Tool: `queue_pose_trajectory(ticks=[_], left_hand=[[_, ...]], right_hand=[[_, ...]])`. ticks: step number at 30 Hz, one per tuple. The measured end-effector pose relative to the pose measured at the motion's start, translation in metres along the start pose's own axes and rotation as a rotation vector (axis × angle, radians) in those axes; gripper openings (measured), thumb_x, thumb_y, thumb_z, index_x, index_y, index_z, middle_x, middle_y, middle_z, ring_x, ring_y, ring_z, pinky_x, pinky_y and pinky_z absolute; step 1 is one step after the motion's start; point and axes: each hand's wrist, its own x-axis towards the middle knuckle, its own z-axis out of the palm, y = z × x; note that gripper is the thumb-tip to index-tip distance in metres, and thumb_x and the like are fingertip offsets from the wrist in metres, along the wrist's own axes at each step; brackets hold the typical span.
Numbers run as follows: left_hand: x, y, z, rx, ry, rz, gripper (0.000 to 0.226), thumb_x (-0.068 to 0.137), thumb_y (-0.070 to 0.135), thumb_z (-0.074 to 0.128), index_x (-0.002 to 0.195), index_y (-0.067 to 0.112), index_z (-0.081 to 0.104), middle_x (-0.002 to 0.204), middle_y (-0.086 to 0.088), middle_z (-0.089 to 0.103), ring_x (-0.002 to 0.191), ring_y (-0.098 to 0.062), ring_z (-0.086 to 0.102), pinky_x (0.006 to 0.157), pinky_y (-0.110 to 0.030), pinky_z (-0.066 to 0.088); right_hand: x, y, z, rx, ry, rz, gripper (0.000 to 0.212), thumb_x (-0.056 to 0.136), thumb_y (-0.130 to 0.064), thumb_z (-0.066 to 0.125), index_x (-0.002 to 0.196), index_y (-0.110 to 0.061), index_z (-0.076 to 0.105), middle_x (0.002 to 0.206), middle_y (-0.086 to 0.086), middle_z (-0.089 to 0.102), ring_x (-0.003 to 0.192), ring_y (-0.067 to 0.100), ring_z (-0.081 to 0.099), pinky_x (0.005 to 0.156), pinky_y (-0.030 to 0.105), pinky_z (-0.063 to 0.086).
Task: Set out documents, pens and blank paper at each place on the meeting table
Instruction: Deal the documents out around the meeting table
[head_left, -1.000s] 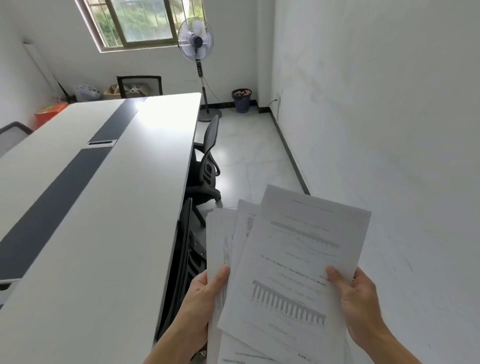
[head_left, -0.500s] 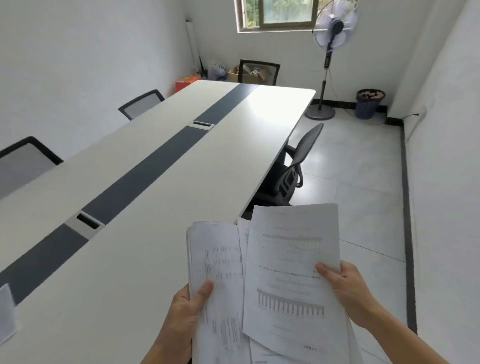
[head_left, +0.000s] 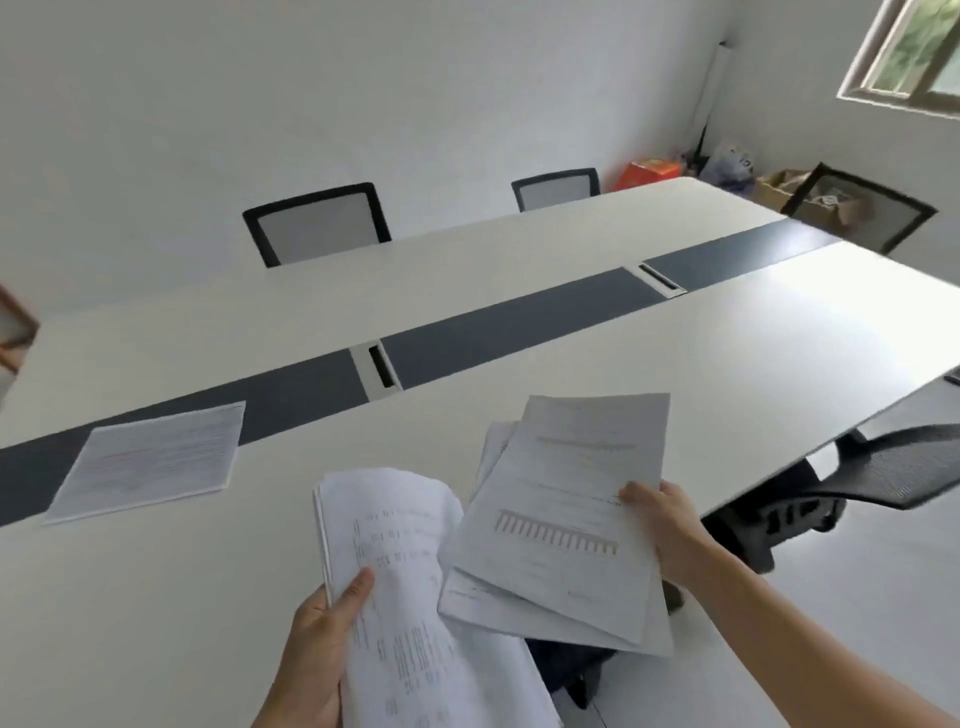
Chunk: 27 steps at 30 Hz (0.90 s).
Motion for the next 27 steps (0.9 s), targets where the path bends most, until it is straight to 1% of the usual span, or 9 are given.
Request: queue_pose_trajectory(ticks=[2, 5, 7, 11, 15, 17, 21, 24, 27], left_hand=[[-0.001, 0.006, -0.011, -0.047, 0.081, 0.007, 0.015, 0.092, 0.016, 0.058, 0.097, 0.008, 0.069, 0.08, -0.006, 0.078, 0.074, -0.025, 0.072, 0.065, -0.035, 0.055], [-0.007, 0.012, -0.026, -0.082, 0.177, 0.009, 0.017, 0.092, 0.017, 0.058, 0.1, 0.006, 0.069, 0.089, -0.01, 0.078, 0.08, -0.03, 0.073, 0.072, -0.04, 0.055], [-0.014, 0.012, -0.035, -0.089, 0.255, 0.014, 0.019, 0.092, 0.017, 0.058, 0.102, 0.006, 0.07, 0.093, -0.012, 0.077, 0.084, -0.03, 0.073, 0.078, -0.042, 0.055], [-0.035, 0.011, -0.044, -0.137, 0.413, 0.004, 0.016, 0.091, 0.018, 0.059, 0.101, 0.01, 0.07, 0.09, -0.009, 0.078, 0.085, -0.03, 0.071, 0.076, -0.041, 0.054], [-0.046, 0.007, -0.045, -0.171, 0.475, -0.022, 0.02, 0.091, 0.018, 0.059, 0.106, 0.01, 0.069, 0.098, -0.012, 0.076, 0.093, -0.033, 0.069, 0.076, -0.039, 0.053], [-0.046, 0.007, -0.04, -0.184, 0.476, -0.024, 0.021, 0.09, 0.019, 0.059, 0.106, 0.009, 0.069, 0.098, -0.012, 0.076, 0.092, -0.034, 0.07, 0.076, -0.04, 0.054], [-0.036, 0.015, -0.025, -0.194, 0.408, -0.02, 0.024, 0.089, 0.02, 0.059, 0.108, 0.009, 0.069, 0.102, -0.014, 0.075, 0.092, -0.034, 0.072, 0.08, -0.045, 0.054], [-0.025, 0.026, -0.014, -0.168, 0.321, -0.01, 0.024, 0.091, 0.021, 0.058, 0.109, 0.009, 0.069, 0.102, -0.013, 0.075, 0.09, -0.032, 0.073, 0.08, -0.045, 0.055], [-0.011, 0.041, -0.001, -0.13, 0.195, 0.001, 0.024, 0.09, 0.022, 0.058, 0.107, 0.011, 0.07, 0.1, -0.011, 0.076, 0.088, -0.029, 0.074, 0.078, -0.043, 0.056]], right_hand=[[0.027, 0.0, 0.033, -0.065, -0.055, 0.024, 0.026, 0.082, -0.001, 0.054, 0.104, 0.003, 0.067, 0.097, 0.022, 0.072, 0.087, 0.041, 0.07, 0.083, 0.054, 0.058], [0.06, 0.009, 0.079, -0.183, -0.152, 0.046, 0.026, 0.083, 0.007, 0.048, 0.101, 0.002, 0.065, 0.084, 0.015, 0.068, 0.072, 0.031, 0.064, 0.059, 0.032, 0.051], [0.082, 0.016, 0.105, -0.258, -0.188, 0.057, 0.028, 0.083, 0.011, 0.047, 0.102, 0.002, 0.064, 0.075, 0.01, 0.063, 0.064, 0.025, 0.059, 0.052, 0.025, 0.042], [0.113, 0.027, 0.146, -0.335, -0.222, 0.096, 0.026, 0.086, 0.011, 0.046, 0.102, -0.002, 0.062, 0.079, 0.009, 0.061, 0.063, 0.023, 0.055, 0.05, 0.025, 0.039], [0.138, 0.03, 0.181, -0.362, -0.256, 0.084, 0.035, 0.084, 0.012, 0.046, 0.115, 0.003, 0.061, 0.102, 0.017, 0.064, 0.085, 0.032, 0.06, 0.063, 0.032, 0.053], [0.144, 0.029, 0.189, -0.38, -0.282, 0.102, 0.045, 0.083, 0.013, 0.045, 0.125, 0.0, 0.055, 0.104, 0.019, 0.063, 0.086, 0.033, 0.06, 0.071, 0.042, 0.056], [0.143, 0.019, 0.18, -0.373, -0.311, 0.138, 0.062, 0.087, 0.01, 0.052, 0.145, -0.007, 0.035, 0.105, 0.017, 0.058, 0.088, 0.031, 0.061, 0.065, 0.035, 0.052], [0.132, 0.011, 0.16, -0.379, -0.327, 0.143, 0.054, 0.089, 0.002, 0.058, 0.141, -0.005, 0.043, 0.103, 0.016, 0.063, 0.086, 0.03, 0.065, 0.068, 0.035, 0.054], [0.105, 0.004, 0.139, -0.359, -0.393, 0.131, 0.032, 0.092, -0.01, 0.061, 0.123, -0.004, 0.059, 0.099, 0.014, 0.07, 0.081, 0.027, 0.069, 0.073, 0.036, 0.056]])
